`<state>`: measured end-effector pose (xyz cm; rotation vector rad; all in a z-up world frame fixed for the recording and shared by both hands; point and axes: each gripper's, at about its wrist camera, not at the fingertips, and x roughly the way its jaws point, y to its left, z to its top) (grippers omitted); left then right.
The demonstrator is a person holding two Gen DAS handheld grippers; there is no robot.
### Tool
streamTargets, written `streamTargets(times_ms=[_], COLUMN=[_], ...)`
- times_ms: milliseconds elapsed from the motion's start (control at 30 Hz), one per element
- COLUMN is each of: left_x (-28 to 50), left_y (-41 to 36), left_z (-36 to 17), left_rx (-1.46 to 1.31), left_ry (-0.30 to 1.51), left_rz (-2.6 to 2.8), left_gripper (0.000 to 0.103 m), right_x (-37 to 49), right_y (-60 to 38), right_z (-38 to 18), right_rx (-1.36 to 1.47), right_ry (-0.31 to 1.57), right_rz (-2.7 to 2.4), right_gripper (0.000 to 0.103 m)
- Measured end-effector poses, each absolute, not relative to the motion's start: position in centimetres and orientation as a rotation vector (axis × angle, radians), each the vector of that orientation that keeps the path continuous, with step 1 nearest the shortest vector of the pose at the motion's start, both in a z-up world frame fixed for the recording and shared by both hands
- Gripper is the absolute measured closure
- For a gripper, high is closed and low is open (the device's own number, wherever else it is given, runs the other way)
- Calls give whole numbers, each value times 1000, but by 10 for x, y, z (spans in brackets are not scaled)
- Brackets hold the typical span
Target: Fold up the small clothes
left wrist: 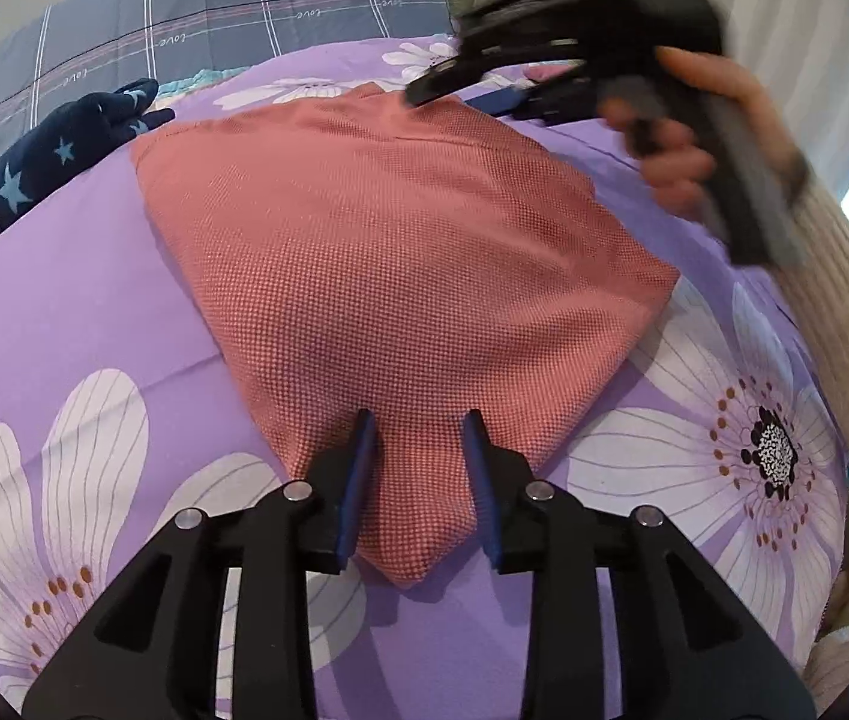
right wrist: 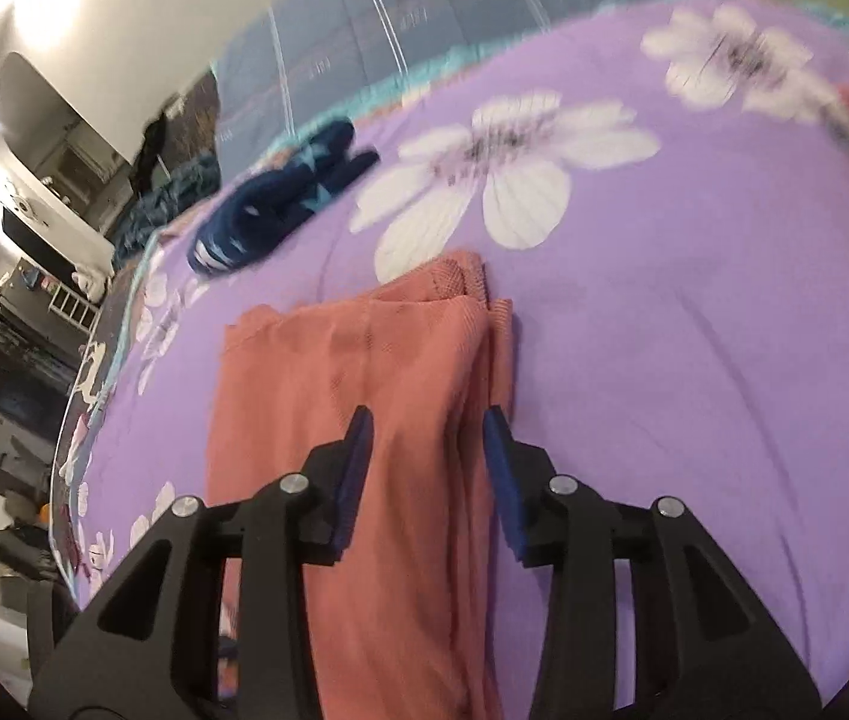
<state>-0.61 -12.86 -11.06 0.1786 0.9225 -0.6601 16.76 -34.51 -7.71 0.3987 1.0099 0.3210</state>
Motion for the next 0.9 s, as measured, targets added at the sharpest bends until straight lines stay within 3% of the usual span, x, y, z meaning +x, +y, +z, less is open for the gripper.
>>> streamTargets(times_ms=[33, 67, 133, 233, 300, 367, 400, 433, 467, 700, 833, 900], left_x=[-5, -4, -3, 1, 3, 3, 2, 1, -1, -5, -12, -13], left_y=[-127, -126, -123, -118, -115, -114, -115, -116, -118, -123, -124, -126], left_z=[-111, -111, -112, -114, -115, -115, -115, -114, -114, -113, -111, -111], left_rx=[167, 155, 126, 78, 39, 26, 29, 38, 48, 106, 122, 133], left_ry=[924, 926, 929, 932, 942, 944, 940, 935, 932, 916, 909, 909], left_rz=[-666, -672, -686, -712, -736, -744, -742, -740, -737, -723, -718, -720], left_gripper=[71, 71, 70, 68, 65, 65, 64, 63, 63, 59, 58, 57], right_x=[178, 183, 178, 162, 170, 180, 177, 173, 168, 92, 59, 59], right_y=[-343, -340, -335, -325, -322, -339, -348, -354, -357, -329, -303, -296], right_z=[-81, -79, -65, -54, -77, -101, -97, -91, -84, -40, -77, -105], right_rx=[391, 373, 334, 191, 34, 125, 192, 229, 250, 168, 38, -98], right_ry=[1020, 1008, 902, 707, 747, 826, 810, 786, 758, 697, 833, 849], right_rz=[299, 291, 326, 407, 265, 216, 204, 173, 142, 378, 374, 290], right_gripper=[84, 93, 98, 98, 95, 90, 86, 72, 68, 71, 63, 69])
